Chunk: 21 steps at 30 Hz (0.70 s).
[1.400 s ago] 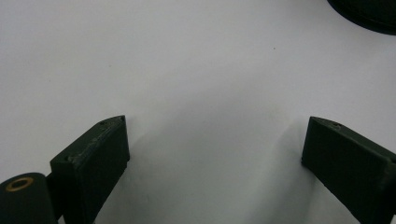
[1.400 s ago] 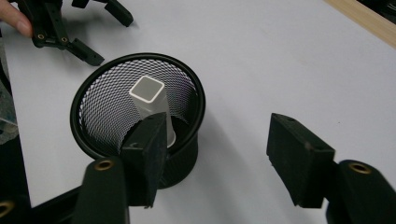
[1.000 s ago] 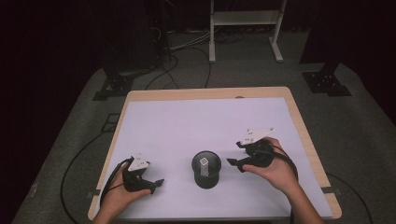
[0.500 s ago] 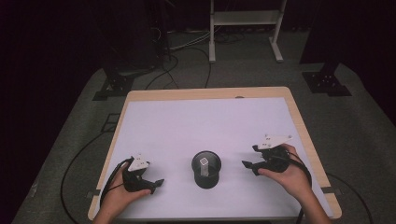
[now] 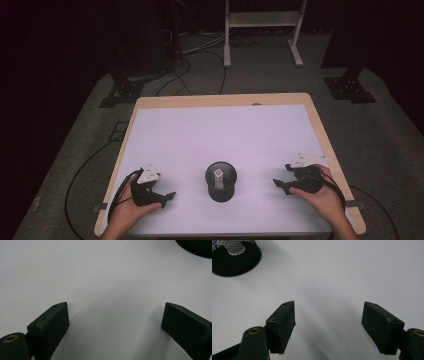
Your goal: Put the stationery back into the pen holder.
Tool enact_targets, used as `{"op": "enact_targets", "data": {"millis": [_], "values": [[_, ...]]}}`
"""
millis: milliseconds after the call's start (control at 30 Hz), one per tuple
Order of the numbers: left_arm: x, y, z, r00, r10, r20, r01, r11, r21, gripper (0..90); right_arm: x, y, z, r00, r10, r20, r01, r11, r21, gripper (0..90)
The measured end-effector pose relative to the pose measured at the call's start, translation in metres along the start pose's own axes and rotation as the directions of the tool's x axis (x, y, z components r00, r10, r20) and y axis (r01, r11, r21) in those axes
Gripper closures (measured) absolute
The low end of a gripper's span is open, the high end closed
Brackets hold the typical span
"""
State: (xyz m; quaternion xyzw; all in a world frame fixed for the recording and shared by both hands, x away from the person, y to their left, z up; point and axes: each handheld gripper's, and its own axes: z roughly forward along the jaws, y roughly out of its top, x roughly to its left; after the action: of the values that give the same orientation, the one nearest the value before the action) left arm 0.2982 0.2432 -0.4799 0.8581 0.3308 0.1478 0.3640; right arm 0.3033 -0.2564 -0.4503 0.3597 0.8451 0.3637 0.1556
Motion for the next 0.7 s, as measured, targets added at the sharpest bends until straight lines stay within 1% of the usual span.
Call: {"op": "enact_targets", "data": {"millis": [67, 300, 533, 600, 633, 700], "values": [[0.000, 0.000, 0.000, 1.0000, 0.001, -0.001, -0.001, 1.0000, 0.001, 6.7, -0.003, -0.006, 0.000, 0.9999, 0.011, 0.008, -0.011, 1.000, 0.006, 26.0], [-0.001, 0.000, -0.001, 1.0000, 0.000, -0.007, 0.000, 1.0000, 0.005, 6.7, -0.009, -0.025, -0.003, 0.9985, 0.029, 0.047, -0.029, 1.000, 0.012, 23.8], [-0.001, 0.001, -0.001, 0.9999, -0.005, -0.014, 0.005, 1.0000, 0.007, 6.6, -0.013, -0.041, -0.005, 0.9954, 0.038, 0.088, -0.041, 0.999, 0.034, 17.1], [-0.003, 0.000, -0.002, 0.9998, -0.007, -0.017, 0.007, 1.0000, 0.005, 6.6, -0.014, -0.043, -0.006, 0.9952, 0.043, 0.087, -0.046, 0.999, 0.027, 17.1], [-0.003, 0.000, -0.002, 0.9999, -0.006, -0.016, 0.006, 1.0000, 0.006, 6.6, -0.016, -0.046, -0.006, 0.9951, 0.056, 0.081, -0.058, 0.998, 0.016, 16.6], [-0.002, 0.000, -0.002, 0.9999, -0.007, -0.014, 0.007, 1.0000, 0.007, 6.6, -0.017, -0.048, -0.006, 0.9949, 0.068, 0.074, -0.069, 0.998, 0.004, 14.9]]}}
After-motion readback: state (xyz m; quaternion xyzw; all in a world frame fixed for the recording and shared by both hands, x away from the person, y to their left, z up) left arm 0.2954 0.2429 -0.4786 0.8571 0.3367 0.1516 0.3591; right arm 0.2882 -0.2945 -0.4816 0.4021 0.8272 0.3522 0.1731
